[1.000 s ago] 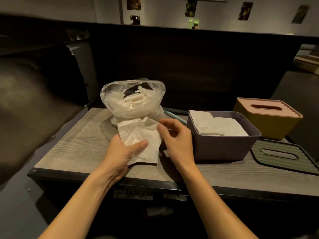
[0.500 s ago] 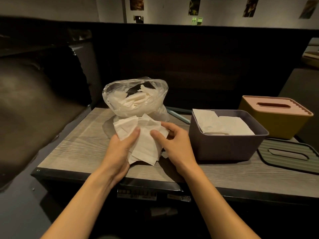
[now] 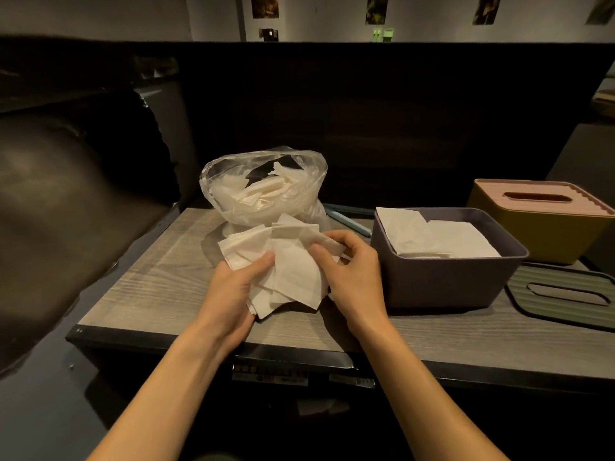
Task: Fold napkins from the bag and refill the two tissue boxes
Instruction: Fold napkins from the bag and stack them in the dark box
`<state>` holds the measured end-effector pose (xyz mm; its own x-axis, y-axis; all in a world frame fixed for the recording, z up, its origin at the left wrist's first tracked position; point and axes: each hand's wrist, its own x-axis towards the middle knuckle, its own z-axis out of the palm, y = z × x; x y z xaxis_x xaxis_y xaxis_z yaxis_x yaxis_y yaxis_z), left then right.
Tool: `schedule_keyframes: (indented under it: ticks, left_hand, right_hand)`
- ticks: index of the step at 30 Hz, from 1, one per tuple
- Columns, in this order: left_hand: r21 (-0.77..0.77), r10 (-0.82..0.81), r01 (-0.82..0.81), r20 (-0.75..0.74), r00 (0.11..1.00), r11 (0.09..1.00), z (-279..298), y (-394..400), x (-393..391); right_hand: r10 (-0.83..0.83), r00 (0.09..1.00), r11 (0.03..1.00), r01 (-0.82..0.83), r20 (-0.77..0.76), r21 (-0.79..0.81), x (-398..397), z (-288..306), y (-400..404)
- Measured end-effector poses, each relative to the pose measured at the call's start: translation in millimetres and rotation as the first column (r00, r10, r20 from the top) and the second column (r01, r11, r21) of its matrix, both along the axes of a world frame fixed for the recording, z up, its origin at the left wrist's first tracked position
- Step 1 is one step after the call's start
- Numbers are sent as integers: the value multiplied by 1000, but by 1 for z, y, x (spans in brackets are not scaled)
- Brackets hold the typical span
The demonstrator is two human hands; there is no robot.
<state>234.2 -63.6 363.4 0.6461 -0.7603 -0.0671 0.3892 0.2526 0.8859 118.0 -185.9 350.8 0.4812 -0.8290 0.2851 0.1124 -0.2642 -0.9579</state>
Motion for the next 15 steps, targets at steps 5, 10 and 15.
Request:
schedule_keyframes:
  ticks: [5,10,15]
  left_hand:
    - [-30,32,-32,0,999,999,2,2,-2]
    - [-65,103,-109,-84,991,992,2,2,1]
    - [-45,53,-54,-33,998,998,3,3,-1]
  right_hand:
    - [59,998,997,-58,-24,40,0,-1,3]
    - [89,992,995,-86,-88,45,0,-2,4]
    - [101,994,992,-98,-35,76,0,0,5]
